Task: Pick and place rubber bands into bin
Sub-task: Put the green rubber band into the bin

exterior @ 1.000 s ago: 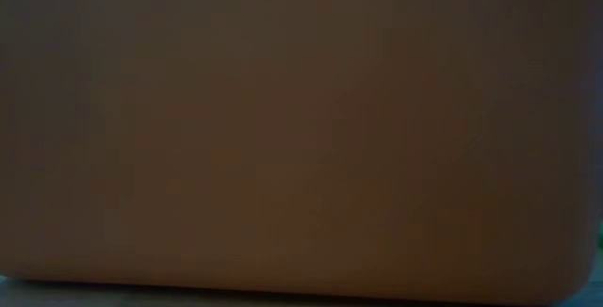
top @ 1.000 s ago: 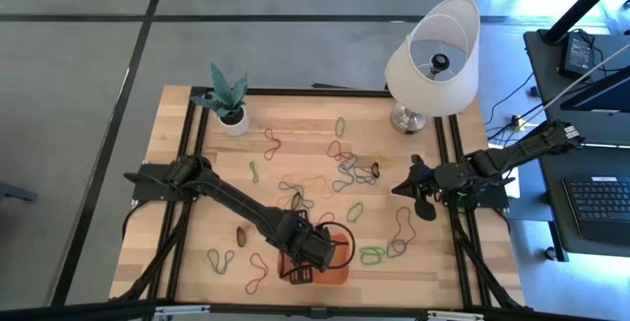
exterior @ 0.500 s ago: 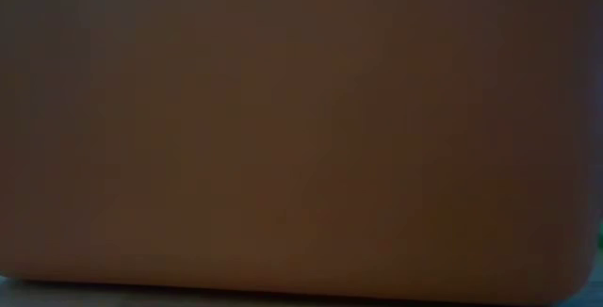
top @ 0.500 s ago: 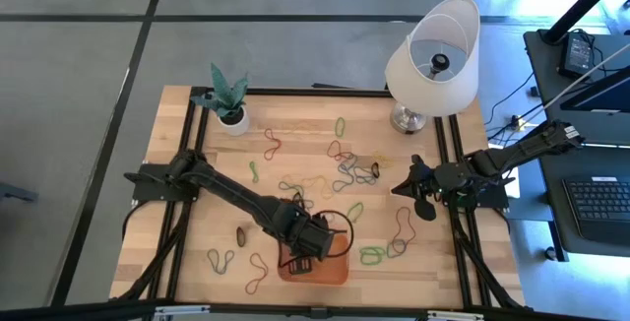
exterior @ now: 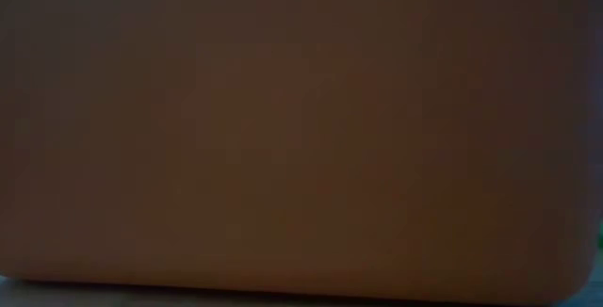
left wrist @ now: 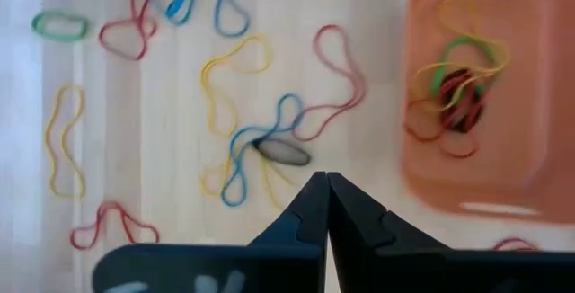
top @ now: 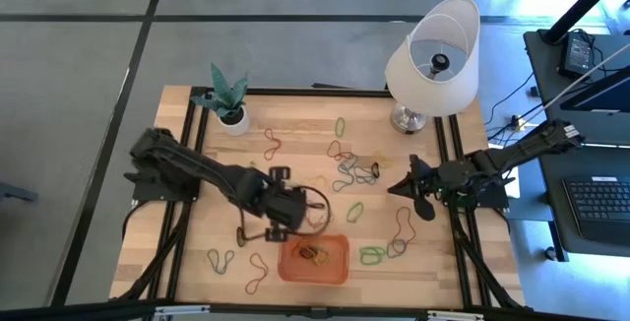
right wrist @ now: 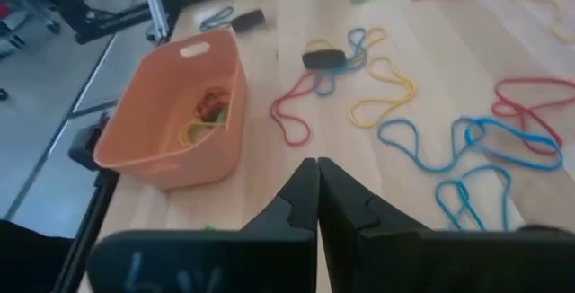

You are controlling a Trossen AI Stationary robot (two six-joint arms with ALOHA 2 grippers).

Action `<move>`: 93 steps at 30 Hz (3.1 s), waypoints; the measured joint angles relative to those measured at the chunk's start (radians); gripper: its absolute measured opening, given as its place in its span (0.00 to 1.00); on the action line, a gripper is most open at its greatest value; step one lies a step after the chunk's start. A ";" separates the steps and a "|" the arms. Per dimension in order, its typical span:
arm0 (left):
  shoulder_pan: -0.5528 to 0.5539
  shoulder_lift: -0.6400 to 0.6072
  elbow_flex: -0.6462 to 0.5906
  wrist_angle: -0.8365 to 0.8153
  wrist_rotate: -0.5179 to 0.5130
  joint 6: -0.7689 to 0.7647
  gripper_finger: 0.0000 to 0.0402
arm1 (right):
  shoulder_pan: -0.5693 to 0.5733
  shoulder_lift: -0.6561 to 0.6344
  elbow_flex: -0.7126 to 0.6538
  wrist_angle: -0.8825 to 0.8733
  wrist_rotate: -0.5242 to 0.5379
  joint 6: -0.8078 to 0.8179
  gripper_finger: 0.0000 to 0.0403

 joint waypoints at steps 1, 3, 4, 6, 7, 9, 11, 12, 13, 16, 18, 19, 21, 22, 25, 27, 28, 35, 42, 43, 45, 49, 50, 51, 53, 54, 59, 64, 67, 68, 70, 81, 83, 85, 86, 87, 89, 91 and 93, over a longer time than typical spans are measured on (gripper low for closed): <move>0.004 -0.044 -0.069 0.043 0.000 -0.002 0.00 | 0.006 0.020 0.015 -0.001 0.011 0.001 0.01; 0.011 -0.144 -0.214 0.142 -0.002 -0.006 0.00 | 0.018 0.071 0.053 -0.011 0.029 0.000 0.01; 0.013 -0.198 -0.287 0.194 -0.003 -0.013 0.00 | 0.023 0.101 0.075 -0.016 0.029 0.002 0.01; 0.019 -0.303 -0.422 0.283 -0.001 -0.028 0.00 | 0.033 0.175 0.130 -0.039 0.030 0.008 0.00; 0.022 -0.354 -0.484 0.318 -0.002 -0.035 0.00 | 0.040 0.218 0.164 -0.066 0.029 0.017 0.00; 0.029 -0.453 -0.592 0.366 -0.002 -0.051 0.00 | 0.052 0.306 0.243 -0.149 0.029 0.056 0.00; 0.038 -0.545 -0.679 0.387 -0.001 -0.056 0.00 | 0.066 0.400 0.328 -0.248 0.029 0.100 0.00; 0.043 -0.587 -0.717 0.391 -0.001 -0.056 0.00 | 0.074 0.444 0.368 -0.298 0.029 0.124 0.00; 0.047 -0.626 -0.748 0.394 -0.001 -0.056 0.00 | 0.083 0.489 0.408 -0.346 0.028 0.147 0.00; 0.059 -0.742 -0.829 0.391 -0.001 -0.031 0.00 | 0.111 0.610 0.524 -0.457 0.026 0.223 0.00; 0.068 -0.814 -0.875 0.392 -0.001 0.004 0.00 | 0.129 0.683 0.593 -0.518 0.007 0.276 0.00; 0.074 -0.849 -0.895 0.391 -0.001 0.024 0.00 | 0.137 0.718 0.622 -0.539 -0.005 0.306 0.00; 0.093 -0.918 -0.931 0.391 -0.010 0.068 0.00 | 0.151 0.781 0.673 -0.589 -0.028 0.378 0.00; 0.105 -0.950 -0.947 0.392 -0.010 0.092 0.00 | 0.156 0.810 0.696 -0.607 -0.041 0.419 0.00; 0.148 -1.044 -0.983 0.392 -0.008 0.135 0.00 | 0.167 0.886 0.739 -0.644 -0.100 0.548 0.01; 0.179 -1.093 -0.982 0.407 0.004 0.146 0.00 | 0.172 0.930 0.754 -0.648 -0.142 0.645 0.01; 0.193 -1.116 -0.982 0.411 0.013 0.155 0.00 | 0.174 0.949 0.757 -0.645 -0.160 0.696 0.02; 0.259 -1.217 -0.982 0.414 0.026 0.163 0.00 | 0.176 1.071 0.758 -0.596 -0.334 0.930 0.13; 0.279 -1.208 -0.982 0.419 0.025 0.155 0.00 | 0.205 1.139 0.758 -0.506 -0.359 1.001 0.24; 0.279 -1.199 -0.981 0.426 0.025 0.155 0.00 | 0.214 1.145 0.758 -0.499 -0.359 1.003 0.26; 0.279 -1.179 -0.982 0.442 0.025 0.155 0.00 | 0.228 1.156 0.758 -0.488 -0.359 1.004 0.28; 0.279 -1.137 -0.982 0.477 0.015 0.174 0.00 | 0.245 1.180 0.758 -0.488 -0.359 1.007 0.30; 0.279 -1.127 -0.982 0.484 0.009 0.181 0.00 | 0.245 1.185 0.758 -0.488 -0.356 1.007 0.30; 0.278 -1.119 -0.982 0.493 0.005 0.187 0.00 | 0.244 1.191 0.758 -0.489 -0.349 1.008 0.31; 0.278 -1.104 -0.982 0.499 -0.002 0.189 0.00 | 0.243 1.203 0.758 -0.485 -0.332 1.008 0.31; 0.278 -1.096 -0.982 0.505 -0.004 0.195 0.00 | 0.243 1.211 0.758 -0.482 -0.317 1.008 0.31; 0.278 -1.067 -0.982 0.520 -0.001 0.223 0.00 | 0.240 1.253 0.758 -0.460 -0.330 1.003 0.31; 0.278 -1.059 -0.982 0.518 0.008 0.223 0.00 | 0.240 1.285 0.759 -0.472 -0.330 1.004 0.30; 0.278 -1.059 -0.982 0.519 0.008 0.224 0.00 | 0.239 1.293 0.761 -0.476 -0.334 1.004 0.26; 0.278 -1.059 -0.982 0.518 0.008 0.224 0.00 | 0.239 1.293 0.761 -0.478 -0.333 1.004 0.24; 0.278 -1.060 -0.982 0.519 0.009 0.224 0.00 | 0.239 1.287 0.762 -0.487 -0.333 1.004 0.18; 0.278 -1.059 -0.982 0.518 0.009 0.225 0.00 | 0.240 1.245 0.810 -0.544 -0.302 1.000 0.03; 0.278 -1.060 -0.982 0.518 0.008 0.224 0.00 | 0.240 1.242 0.820 -0.546 -0.299 1.000 0.01; 0.278 -1.059 -0.982 0.518 0.009 0.224 0.00 | 0.240 1.242 0.827 -0.560 -0.295 1.000 0.01; 0.278 -1.059 -0.982 0.518 0.009 0.224 0.01 | 0.240 1.242 0.828 -0.561 -0.292 1.000 0.01; 0.278 -1.060 -0.982 0.519 0.009 0.224 0.01 | 0.240 1.242 0.829 -0.558 -0.290 1.000 0.02; 0.278 -1.059 -0.982 0.519 0.009 0.224 0.01 | 0.240 1.242 0.829 -0.565 -0.286 0.999 0.03; 0.278 -1.059 -0.982 0.518 0.009 0.223 0.01 | 0.240 1.242 0.829 -0.567 -0.286 0.999 0.03; 0.278 -1.059 -0.982 0.519 0.009 0.217 0.01 | 0.240 1.242 0.829 -0.567 -0.286 0.999 0.02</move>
